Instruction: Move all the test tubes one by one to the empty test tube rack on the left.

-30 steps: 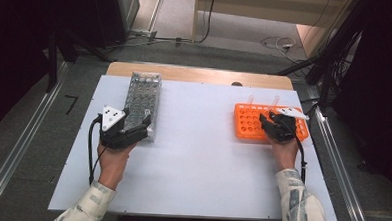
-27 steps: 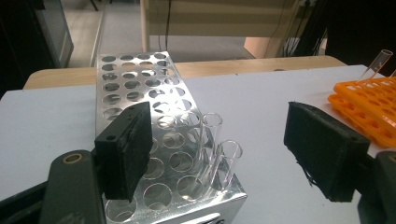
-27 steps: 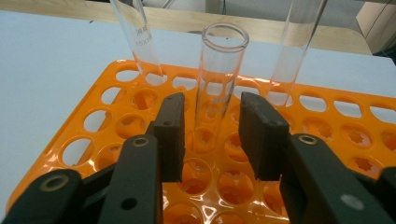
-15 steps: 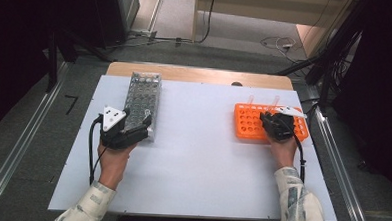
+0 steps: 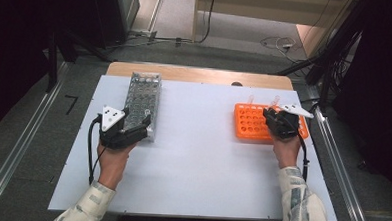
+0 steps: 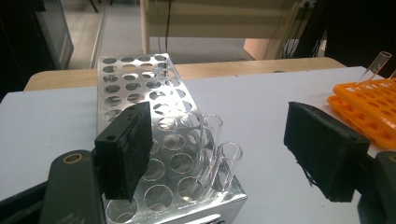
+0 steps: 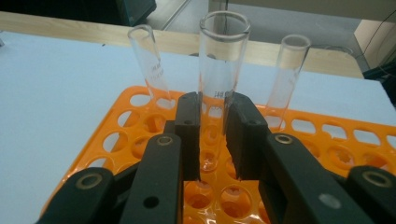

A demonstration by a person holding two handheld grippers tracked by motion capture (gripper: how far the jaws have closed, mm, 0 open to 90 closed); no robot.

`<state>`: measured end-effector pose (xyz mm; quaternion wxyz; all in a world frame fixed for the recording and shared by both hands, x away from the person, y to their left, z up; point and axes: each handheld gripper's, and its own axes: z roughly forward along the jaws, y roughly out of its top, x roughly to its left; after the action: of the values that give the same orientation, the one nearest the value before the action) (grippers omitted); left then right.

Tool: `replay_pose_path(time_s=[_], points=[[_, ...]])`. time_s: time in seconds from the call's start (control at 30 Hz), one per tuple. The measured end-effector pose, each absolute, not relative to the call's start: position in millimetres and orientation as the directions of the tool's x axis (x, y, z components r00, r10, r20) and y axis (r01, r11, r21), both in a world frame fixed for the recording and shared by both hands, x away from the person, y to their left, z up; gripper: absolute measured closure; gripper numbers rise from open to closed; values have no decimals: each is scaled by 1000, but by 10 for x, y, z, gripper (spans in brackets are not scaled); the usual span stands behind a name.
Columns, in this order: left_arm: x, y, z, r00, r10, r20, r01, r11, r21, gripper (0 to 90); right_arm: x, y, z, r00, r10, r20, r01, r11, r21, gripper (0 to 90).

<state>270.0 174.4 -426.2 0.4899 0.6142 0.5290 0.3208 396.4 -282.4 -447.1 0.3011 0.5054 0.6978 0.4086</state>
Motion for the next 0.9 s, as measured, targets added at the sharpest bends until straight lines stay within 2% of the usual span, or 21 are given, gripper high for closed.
replay_pose_path(time_s=[0.3,0.9], points=[[2699,1725,-4251,244,963,-119,334,32,942,235,3830,-2791,-4296,-346,938,-4,437,165,884,733],[2648,1563,-4209,301,948,-101,324,-2,946,233,3522,-2207,-4157,-561,828,-12,385,273,881,733]])
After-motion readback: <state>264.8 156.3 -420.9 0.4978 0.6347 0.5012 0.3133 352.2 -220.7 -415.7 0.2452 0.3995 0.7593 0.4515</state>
